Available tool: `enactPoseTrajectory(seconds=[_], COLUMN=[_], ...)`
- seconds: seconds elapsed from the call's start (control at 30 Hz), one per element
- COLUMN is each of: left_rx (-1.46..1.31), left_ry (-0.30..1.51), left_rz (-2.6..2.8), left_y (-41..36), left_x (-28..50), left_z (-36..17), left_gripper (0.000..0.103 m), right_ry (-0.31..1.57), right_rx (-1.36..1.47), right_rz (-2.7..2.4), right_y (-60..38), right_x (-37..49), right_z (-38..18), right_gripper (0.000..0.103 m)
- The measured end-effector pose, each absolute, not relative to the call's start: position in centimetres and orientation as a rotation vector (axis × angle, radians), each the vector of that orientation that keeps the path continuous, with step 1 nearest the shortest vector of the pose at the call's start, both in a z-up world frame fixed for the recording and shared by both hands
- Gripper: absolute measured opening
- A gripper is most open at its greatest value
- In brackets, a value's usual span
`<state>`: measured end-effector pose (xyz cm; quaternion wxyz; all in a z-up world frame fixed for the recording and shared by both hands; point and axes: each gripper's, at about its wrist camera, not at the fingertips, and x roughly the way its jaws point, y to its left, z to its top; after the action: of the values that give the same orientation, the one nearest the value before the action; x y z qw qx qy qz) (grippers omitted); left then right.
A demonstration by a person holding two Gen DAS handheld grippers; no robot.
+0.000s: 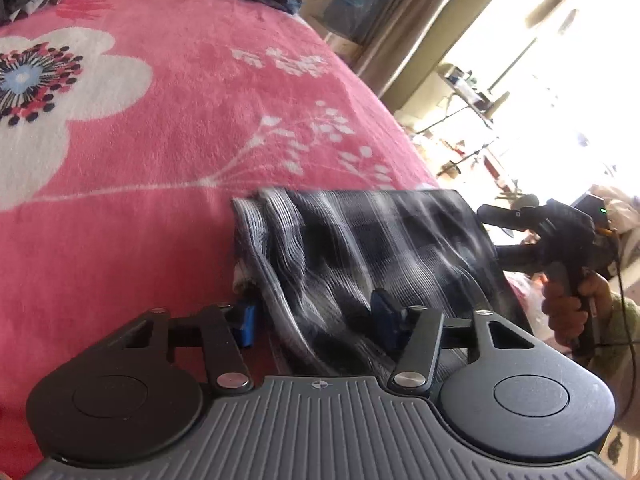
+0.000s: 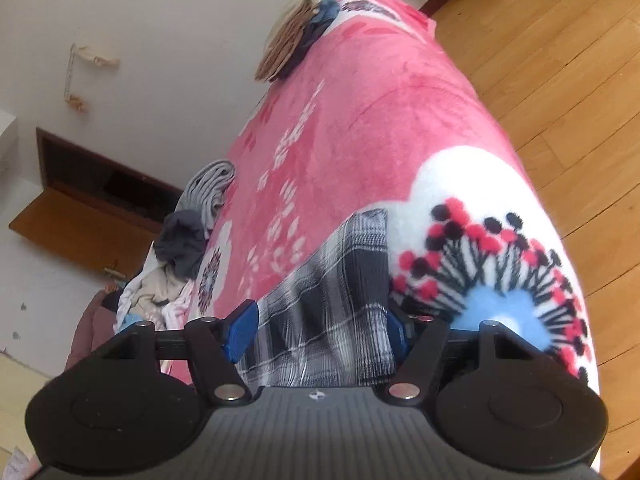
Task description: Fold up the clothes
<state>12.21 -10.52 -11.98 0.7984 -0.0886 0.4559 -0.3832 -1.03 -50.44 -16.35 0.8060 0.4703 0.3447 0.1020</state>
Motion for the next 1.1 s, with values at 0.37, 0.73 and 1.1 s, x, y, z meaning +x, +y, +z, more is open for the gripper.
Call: enactPoseTrajectory(seconds=[0.37,0.73,1.1], left_rx=[-0.134,-0.160,-0.156], left_ry=[0.925,0.858,0.877], left_rz=[-0.728,-0.669,-0.645], left_y=[-11.9,-11.7,-11.8], left_x=[12.1,13.0,13.4], left_z=[-11.7,-9.6,-10.0], left_gripper=[0.010,0.006,0.006], right_ry=[0.772,0.708,0.714], right_rx=[0.969,0.860,0.868], right_rz=[0.245,0.216,0.168], right_y=[-49.4,-48.3,-48.4], right_x=[0.5,1.7,2.1], right_z=[-16.8,-13.5,-13.1], right_gripper=[0.017,0.008,0.008])
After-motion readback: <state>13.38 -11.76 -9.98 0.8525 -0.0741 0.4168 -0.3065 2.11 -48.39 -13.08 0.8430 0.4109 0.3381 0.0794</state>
